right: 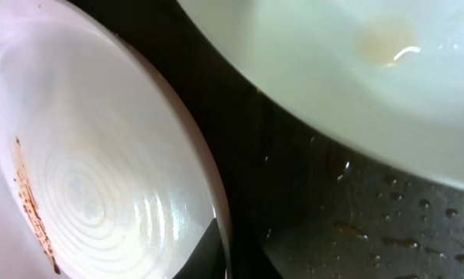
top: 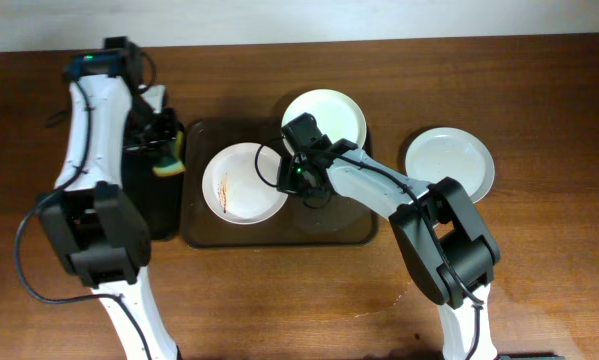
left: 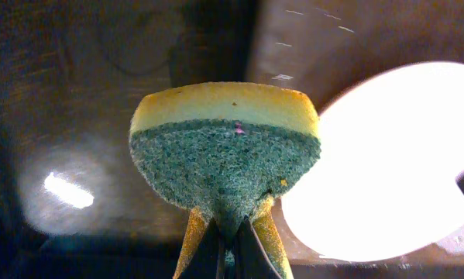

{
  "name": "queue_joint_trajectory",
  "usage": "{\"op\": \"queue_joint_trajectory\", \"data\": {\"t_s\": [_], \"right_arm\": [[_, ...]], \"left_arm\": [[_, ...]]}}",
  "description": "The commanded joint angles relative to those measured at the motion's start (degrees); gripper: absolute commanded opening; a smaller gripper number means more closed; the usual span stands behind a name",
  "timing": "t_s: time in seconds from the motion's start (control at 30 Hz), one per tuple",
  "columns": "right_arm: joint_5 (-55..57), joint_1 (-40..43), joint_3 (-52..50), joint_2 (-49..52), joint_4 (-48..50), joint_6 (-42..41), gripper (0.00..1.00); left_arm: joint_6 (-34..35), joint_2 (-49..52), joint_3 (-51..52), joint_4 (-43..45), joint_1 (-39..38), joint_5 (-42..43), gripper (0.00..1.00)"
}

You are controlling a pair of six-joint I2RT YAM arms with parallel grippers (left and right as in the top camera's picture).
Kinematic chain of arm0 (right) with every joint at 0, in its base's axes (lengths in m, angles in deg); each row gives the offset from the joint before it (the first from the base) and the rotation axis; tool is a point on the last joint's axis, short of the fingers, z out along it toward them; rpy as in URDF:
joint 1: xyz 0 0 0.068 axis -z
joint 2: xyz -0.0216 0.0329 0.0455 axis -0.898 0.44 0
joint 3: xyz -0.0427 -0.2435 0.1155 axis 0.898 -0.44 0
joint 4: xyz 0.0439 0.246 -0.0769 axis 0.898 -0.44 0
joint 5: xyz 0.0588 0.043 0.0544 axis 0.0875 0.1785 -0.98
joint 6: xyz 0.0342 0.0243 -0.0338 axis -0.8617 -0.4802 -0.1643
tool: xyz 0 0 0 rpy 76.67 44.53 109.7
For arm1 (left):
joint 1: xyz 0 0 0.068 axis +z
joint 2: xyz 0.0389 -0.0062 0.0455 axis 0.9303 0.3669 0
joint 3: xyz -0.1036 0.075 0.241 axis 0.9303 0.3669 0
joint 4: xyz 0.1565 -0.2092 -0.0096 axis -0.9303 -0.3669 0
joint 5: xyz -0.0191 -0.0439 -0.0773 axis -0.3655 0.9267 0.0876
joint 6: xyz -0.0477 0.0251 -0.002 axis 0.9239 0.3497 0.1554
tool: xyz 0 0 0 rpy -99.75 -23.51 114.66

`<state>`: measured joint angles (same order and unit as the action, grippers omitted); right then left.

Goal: Clean dirty plates on tray and stack at the side
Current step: 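Grip the bottom white plate rim with the right gripper, then scrub the bottom plate with the sponge in the left gripper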

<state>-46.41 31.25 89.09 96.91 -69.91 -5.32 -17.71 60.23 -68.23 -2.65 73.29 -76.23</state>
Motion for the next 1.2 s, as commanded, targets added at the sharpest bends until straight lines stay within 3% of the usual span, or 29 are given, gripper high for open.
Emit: {"op": "queue_joint_trajectory", "data": {"t_s": [0.0, 0.07, 0.1, 0.13, 0.3, 0.63, 0.73, 0.83, 0.9, 0.93, 1.0, 1.07, 1.1, 1.17], "right_arm": [[1.3, 0.6, -0.3, 2.9, -0.4, -0.3, 0.13], [1.9, 0.9, -0.1, 2.9, -0.3, 0.2, 0.17], [1.9, 0.9, -0.1, 2.9, -0.5, 0.2, 0.14], [1.9, 0.9, 0.0, 2.9, -0.9, 0.2, 0.04], [1.9, 1.6, 0.9, 2.9, -2.8, 0.2, 0.04], [1.7, 2.1, 0.9, 2.9, -2.8, 0.2, 0.04], [1.4, 2.1, 0.9, 2.9, -2.8, 0.2, 0.04], [1.2, 2.1, 0.9, 2.9, -3.1, 0.2, 0.04], [1.2, 2.1, 0.9, 2.9, -3.1, 0.2, 0.04], [1.2, 2.1, 0.9, 2.9, -3.1, 0.2, 0.04], [1.2, 2.1, 0.9, 2.9, -3.1, 0.2, 0.04], [1.2, 2.1, 0.9, 2.9, -3.0, 0.2, 0.04], [1.2, 2.1, 0.9, 2.9, -3.0, 0.2, 0.04], [1.2, 2.1, 0.9, 2.9, -3.0, 0.2, 0.04]], "left_arm": [[-6.5, -0.1, -1.2, 0.0, -4.6, 2.5, 0.01], [-7.2, -0.1, -1.0, 0.9, -6.6, 2.3, 0.0], [-7.1, -0.1, -0.9, 1.6, -6.8, 2.3, 0.01], [-7.1, -0.1, -0.9, 2.3, -7.0, 2.4, 0.0], [-4.3, 0.0, 5.0, 9.1, -11.3, 4.6, 0.0], [4.8, 0.1, 36.7, 29.2, -14.4, 1.4, 0.01], [4.7, 0.1, 37.6, 33.4, -14.6, 2.5, 0.0], [1.3, 0.1, 34.6, 35.5, -14.5, 11.0, 0.01], [2.7, 0.1, 32.4, 39.2, -14.1, 6.1, 0.01], [4.3, 0.1, 32.2, 41.1, -14.1, -0.3, 0.01], [5.8, 0.1, 32.2, 39.1, -14.1, -8.9, 0.01], [5.8, 0.1, 32.2, 32.2, -14.4, -8.6, 0.0], [5.7, 0.1, 32.2, 27.8, -14.7, -6.4, 0.0], [-3.3, 0.1, 32.2, 22.8, -14.9, 8.0, 0.0]]}}
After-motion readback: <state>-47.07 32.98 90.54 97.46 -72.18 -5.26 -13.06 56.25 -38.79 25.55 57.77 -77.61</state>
